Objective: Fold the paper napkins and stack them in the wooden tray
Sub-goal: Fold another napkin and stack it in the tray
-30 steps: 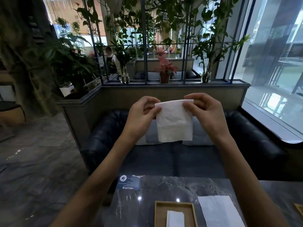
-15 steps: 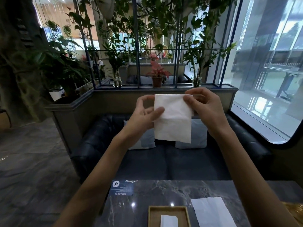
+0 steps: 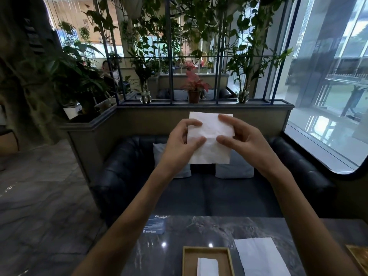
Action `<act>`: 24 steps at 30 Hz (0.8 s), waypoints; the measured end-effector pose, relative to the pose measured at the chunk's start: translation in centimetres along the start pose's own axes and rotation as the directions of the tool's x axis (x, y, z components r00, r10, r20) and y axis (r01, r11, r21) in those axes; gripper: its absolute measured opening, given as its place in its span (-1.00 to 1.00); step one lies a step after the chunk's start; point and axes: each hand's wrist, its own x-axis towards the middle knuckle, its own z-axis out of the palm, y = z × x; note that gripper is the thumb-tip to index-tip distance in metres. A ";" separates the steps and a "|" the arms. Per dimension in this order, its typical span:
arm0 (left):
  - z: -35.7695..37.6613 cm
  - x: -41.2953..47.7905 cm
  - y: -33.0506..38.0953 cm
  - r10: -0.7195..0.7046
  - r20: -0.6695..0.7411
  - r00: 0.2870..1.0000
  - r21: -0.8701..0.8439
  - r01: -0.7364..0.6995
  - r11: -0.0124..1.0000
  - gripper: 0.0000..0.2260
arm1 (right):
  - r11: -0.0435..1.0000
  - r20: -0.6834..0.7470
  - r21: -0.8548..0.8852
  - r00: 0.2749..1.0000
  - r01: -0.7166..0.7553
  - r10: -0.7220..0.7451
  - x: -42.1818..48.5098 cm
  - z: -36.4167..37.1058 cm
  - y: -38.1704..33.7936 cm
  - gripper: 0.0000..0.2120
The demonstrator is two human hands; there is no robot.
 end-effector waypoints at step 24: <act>-0.9 0.4 0.4 -0.181 0.091 0.979 0.027 0.179 0.983 -0.92 | 0.980 -0.098 -0.057 0.978 -0.188 0.182 -0.4 -0.9 0.8 -0.64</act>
